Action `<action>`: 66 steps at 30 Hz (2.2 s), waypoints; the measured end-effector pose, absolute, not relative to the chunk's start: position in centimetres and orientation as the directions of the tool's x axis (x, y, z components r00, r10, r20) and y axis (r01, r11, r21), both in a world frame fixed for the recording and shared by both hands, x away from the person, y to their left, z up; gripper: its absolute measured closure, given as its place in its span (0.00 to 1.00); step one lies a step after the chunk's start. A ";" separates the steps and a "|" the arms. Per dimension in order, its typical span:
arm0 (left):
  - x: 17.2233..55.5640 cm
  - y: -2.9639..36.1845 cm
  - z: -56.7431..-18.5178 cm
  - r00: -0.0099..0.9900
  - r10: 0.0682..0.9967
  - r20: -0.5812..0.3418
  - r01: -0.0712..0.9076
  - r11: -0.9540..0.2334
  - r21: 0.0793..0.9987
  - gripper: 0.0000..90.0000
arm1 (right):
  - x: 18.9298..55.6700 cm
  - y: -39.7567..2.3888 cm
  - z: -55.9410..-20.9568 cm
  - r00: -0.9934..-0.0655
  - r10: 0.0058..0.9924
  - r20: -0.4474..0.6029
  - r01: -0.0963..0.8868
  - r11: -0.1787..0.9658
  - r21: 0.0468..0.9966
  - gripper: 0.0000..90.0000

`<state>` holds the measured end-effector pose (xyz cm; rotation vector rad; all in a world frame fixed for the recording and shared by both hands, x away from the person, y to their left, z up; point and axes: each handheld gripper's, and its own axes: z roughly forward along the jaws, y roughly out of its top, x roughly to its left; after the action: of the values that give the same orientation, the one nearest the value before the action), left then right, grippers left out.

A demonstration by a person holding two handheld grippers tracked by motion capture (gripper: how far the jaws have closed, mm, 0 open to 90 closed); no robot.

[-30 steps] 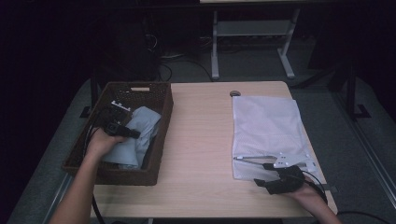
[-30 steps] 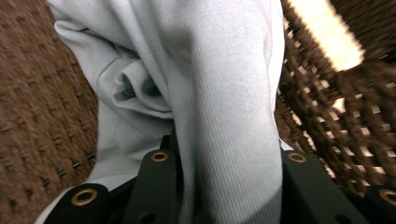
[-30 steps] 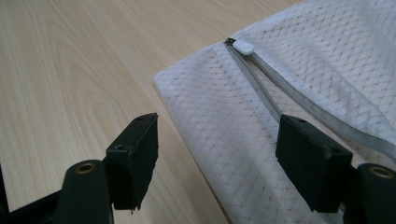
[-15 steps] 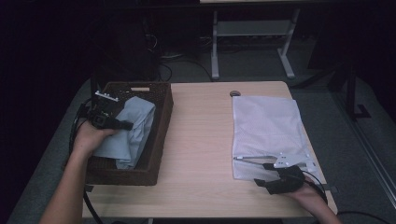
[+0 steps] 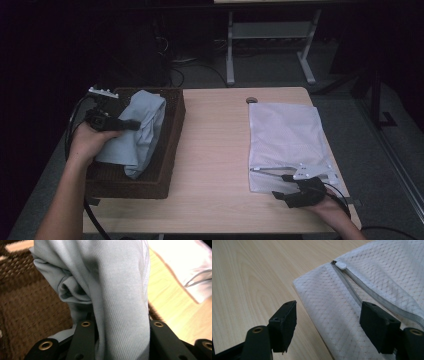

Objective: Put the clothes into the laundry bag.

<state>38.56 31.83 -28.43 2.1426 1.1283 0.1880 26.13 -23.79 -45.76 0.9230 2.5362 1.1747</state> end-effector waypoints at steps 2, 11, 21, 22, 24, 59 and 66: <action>38.4 31.2 -27.7 0.626 0.760 -0.176 0.655 -0.390 0.647 0.77 | 26.1 -23.8 -45.8 -0.785 0.614 0.076 0.455 0.489 0.744 0.32; 37.6 28.1 -25.6 0.695 0.701 -0.163 0.587 -0.421 0.692 0.77 | 26.2 -23.8 -45.7 -0.784 0.615 0.081 0.456 0.483 0.747 0.32; 36.9 22.6 -24.5 0.766 0.625 -0.151 0.529 -0.481 0.699 0.77 | 26.1 -23.8 -45.7 -0.789 0.609 0.081 0.452 0.486 0.748 0.32; 36.9 22.2 -24.5 0.770 0.620 -0.148 0.526 -0.486 0.698 0.77 | 26.1 -23.8 -45.7 -0.789 0.609 0.080 0.452 0.488 0.747 0.32; 36.8 21.1 -24.3 0.781 0.607 -0.145 0.515 -0.495 0.700 0.77 | 26.1 -23.8 -45.7 -0.789 0.609 0.081 0.453 0.488 0.746 0.32; 36.4 10.6 -32.4 0.810 0.548 -0.207 0.539 -0.557 0.633 0.77 | 25.9 -24.1 -45.4 -0.800 0.596 0.072 0.431 0.487 0.759 0.32; 36.1 9.6 -36.2 0.795 0.556 -0.241 0.574 -0.563 0.595 0.77 | 25.9 -24.2 -45.3 -0.803 0.590 0.083 0.431 0.479 0.764 0.32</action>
<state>36.09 9.61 -36.18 2.2989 0.8316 -0.0332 25.87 -24.19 -45.28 0.8847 2.5328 1.2258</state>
